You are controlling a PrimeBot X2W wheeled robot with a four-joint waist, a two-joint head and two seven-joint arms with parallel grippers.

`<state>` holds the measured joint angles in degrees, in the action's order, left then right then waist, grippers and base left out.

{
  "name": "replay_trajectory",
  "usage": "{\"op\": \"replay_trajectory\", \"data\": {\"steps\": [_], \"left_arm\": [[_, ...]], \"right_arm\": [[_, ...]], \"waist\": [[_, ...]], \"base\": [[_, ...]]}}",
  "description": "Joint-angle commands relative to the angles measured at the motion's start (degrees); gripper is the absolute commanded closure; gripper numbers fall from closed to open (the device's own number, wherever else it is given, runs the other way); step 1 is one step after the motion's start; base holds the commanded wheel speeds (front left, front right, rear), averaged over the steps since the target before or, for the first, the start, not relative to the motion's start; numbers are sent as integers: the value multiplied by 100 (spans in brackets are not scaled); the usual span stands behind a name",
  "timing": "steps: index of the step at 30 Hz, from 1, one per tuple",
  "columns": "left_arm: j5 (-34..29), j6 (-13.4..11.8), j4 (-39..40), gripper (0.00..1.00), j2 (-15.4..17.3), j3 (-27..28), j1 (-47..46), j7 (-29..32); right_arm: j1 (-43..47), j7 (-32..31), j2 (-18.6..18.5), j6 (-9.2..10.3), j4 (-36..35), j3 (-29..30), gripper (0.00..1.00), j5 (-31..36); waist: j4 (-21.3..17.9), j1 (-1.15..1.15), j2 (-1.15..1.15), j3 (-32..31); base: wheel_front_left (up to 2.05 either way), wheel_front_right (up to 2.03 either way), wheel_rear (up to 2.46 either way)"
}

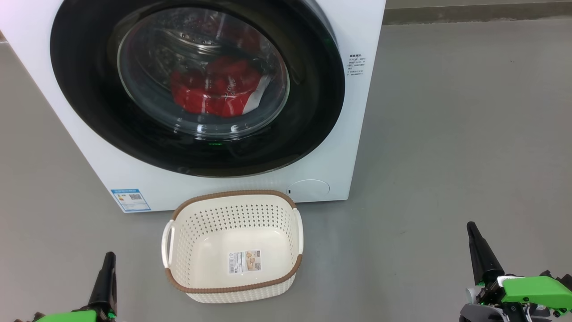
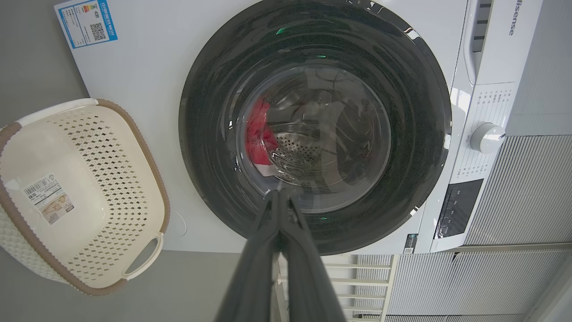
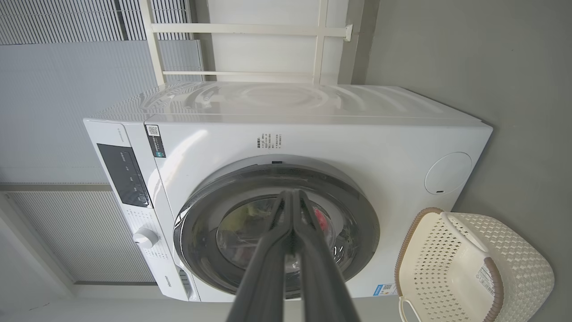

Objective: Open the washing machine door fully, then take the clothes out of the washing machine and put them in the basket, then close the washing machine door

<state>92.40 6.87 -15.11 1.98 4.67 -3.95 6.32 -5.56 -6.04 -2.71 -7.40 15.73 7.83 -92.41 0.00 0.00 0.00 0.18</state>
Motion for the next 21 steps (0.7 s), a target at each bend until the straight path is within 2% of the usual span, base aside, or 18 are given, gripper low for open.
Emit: {"op": "replay_trajectory", "data": {"steps": [1, 21], "left_arm": [[-22, 62, 108, 100, 89, 183, -223, 15], [-22, 62, 108, 100, 89, 183, -223, 15]], "right_arm": [[-63, -43, -17, -9, -170, -133, 100, 23], [-63, -43, -17, -9, -170, -133, 100, 23]], "waist": [[0, 0, 0, 0], [0, 0, 0, 0]], "base": [[0, 0, 0], [0, 0, 0]]}}
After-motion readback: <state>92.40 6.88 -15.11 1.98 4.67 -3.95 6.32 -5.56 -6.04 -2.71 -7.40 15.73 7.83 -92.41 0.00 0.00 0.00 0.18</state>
